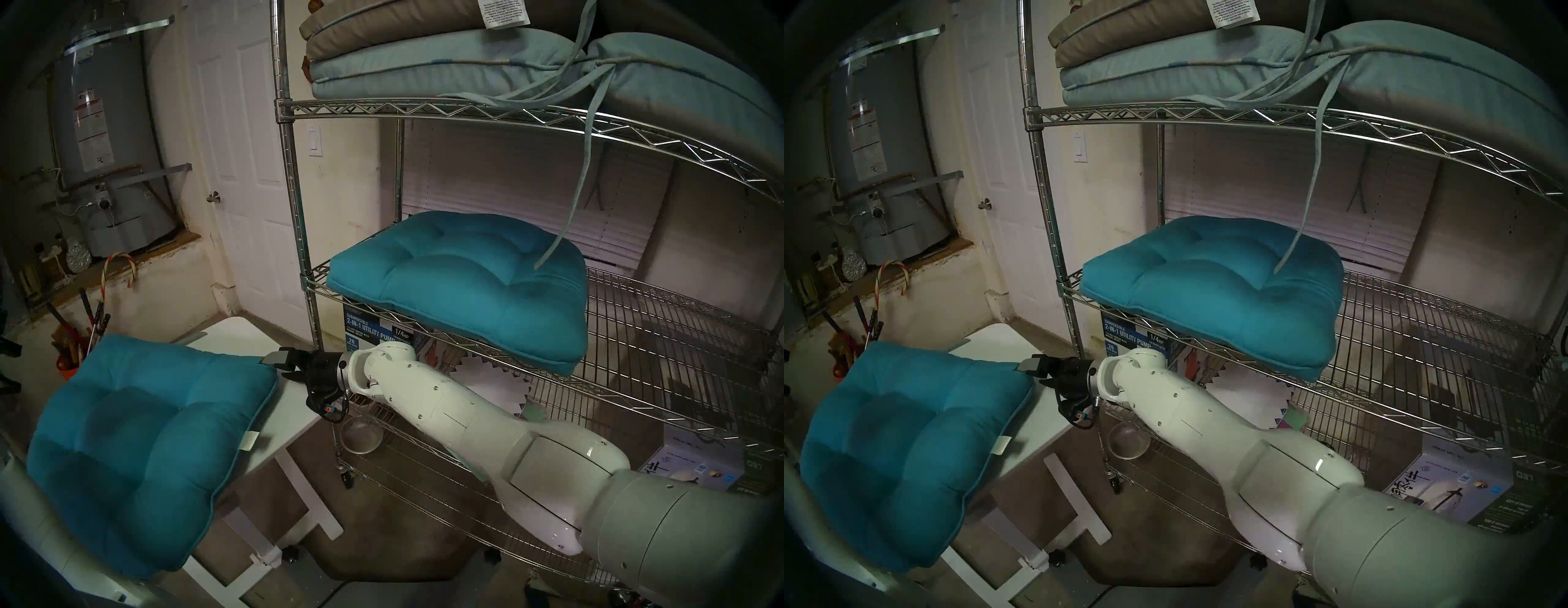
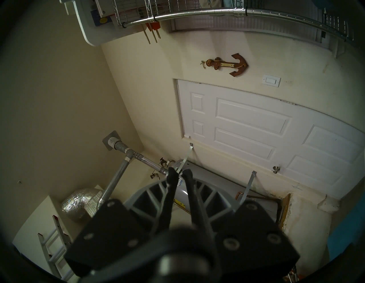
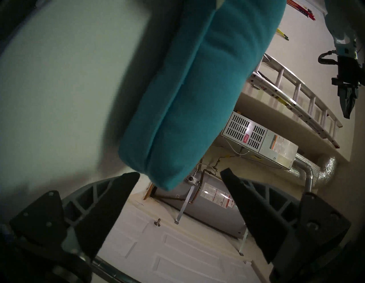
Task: Take cushion off the shelf
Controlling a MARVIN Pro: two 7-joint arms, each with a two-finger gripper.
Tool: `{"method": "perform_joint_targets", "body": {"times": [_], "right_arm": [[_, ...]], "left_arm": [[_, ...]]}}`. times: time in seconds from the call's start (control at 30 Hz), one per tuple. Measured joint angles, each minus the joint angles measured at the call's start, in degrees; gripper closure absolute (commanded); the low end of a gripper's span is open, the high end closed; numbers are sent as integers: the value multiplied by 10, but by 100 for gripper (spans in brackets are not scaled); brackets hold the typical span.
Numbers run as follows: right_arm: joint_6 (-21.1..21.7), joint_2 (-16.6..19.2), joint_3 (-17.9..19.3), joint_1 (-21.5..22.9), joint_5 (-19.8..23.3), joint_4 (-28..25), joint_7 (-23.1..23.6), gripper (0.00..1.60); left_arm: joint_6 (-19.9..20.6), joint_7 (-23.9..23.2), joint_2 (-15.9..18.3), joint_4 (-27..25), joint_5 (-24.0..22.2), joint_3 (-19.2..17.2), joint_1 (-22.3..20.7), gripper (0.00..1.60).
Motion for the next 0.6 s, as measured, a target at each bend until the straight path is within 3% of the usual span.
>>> {"method": "perform_joint_targets", "body": {"times": [0.27,0.6], "right_arm": [[11,19,12,-30,5,-56,56,0],[21,15,21,-56,12,-115,135,0]], "left_arm": [[0,0,0,0,0,0,0,92],[0,0,0,0,0,0,0,92]]}}
